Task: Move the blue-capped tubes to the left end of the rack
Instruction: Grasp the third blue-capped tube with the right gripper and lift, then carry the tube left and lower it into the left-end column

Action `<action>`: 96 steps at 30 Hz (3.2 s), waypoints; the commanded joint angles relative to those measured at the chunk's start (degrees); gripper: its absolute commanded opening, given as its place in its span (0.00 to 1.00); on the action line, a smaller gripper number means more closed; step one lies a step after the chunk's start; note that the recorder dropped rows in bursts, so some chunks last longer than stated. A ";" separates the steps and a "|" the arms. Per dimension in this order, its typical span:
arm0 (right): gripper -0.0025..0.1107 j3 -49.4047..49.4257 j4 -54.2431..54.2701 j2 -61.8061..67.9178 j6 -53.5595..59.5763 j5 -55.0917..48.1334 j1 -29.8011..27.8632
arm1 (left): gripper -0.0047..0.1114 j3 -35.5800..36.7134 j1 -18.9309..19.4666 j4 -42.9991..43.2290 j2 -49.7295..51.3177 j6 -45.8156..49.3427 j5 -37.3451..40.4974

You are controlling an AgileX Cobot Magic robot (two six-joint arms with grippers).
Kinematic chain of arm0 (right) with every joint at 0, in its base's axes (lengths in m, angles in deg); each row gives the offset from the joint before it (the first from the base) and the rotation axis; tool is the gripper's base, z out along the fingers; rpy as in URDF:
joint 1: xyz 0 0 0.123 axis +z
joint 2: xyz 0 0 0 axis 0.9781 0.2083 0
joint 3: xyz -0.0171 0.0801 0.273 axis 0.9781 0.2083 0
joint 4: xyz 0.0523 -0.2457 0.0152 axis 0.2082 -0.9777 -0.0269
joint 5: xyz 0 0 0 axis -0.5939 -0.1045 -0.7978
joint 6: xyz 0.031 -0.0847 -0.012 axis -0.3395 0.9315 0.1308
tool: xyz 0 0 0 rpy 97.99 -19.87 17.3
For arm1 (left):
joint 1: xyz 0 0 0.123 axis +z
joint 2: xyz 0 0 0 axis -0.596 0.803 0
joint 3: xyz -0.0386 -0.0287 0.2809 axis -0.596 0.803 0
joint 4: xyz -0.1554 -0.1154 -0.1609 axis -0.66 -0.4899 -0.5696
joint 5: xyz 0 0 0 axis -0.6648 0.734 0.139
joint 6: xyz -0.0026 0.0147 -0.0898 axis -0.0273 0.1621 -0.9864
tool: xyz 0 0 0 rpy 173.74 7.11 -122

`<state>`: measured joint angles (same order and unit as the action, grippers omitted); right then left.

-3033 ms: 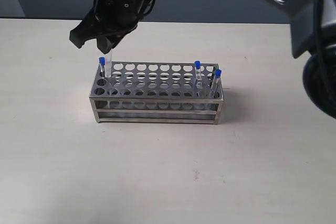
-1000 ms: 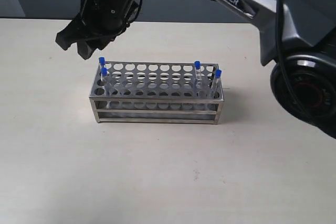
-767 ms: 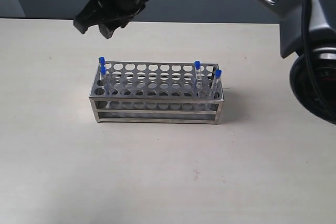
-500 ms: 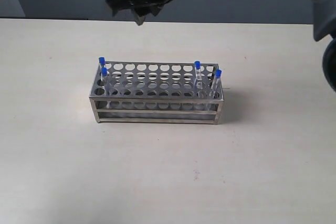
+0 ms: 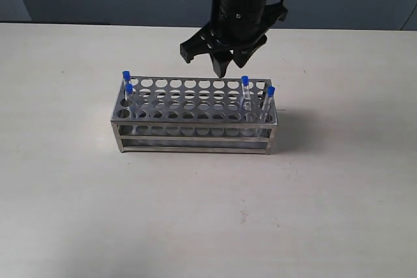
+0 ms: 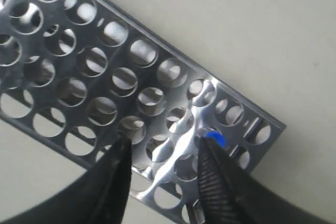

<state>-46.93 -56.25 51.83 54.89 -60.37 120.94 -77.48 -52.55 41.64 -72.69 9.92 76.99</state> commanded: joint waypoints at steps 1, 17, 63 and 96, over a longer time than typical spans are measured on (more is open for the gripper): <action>0.38 0.62 -4.78 -0.77 -1.92 0.37 -0.29 | 0.05 -0.30 -0.22 0.08 0.20 -0.28 -0.43; 0.38 0.62 -1.69 3.88 -1.40 0.37 -2.93 | 0.05 -0.30 -0.22 -0.10 0.20 -0.28 -0.27; 0.01 -8.76 9.09 -3.34 10.29 6.49 1.72 | 0.05 -0.30 -0.22 0.06 0.20 -0.28 -0.38; 0.01 -30.47 22.65 18.32 21.72 4.10 1.82 | 0.05 -0.30 -0.22 -0.21 0.20 -0.28 -0.24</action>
<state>-77.01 -33.19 69.66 75.98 -57.09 122.84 -77.48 -52.55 41.64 -72.69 9.92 76.99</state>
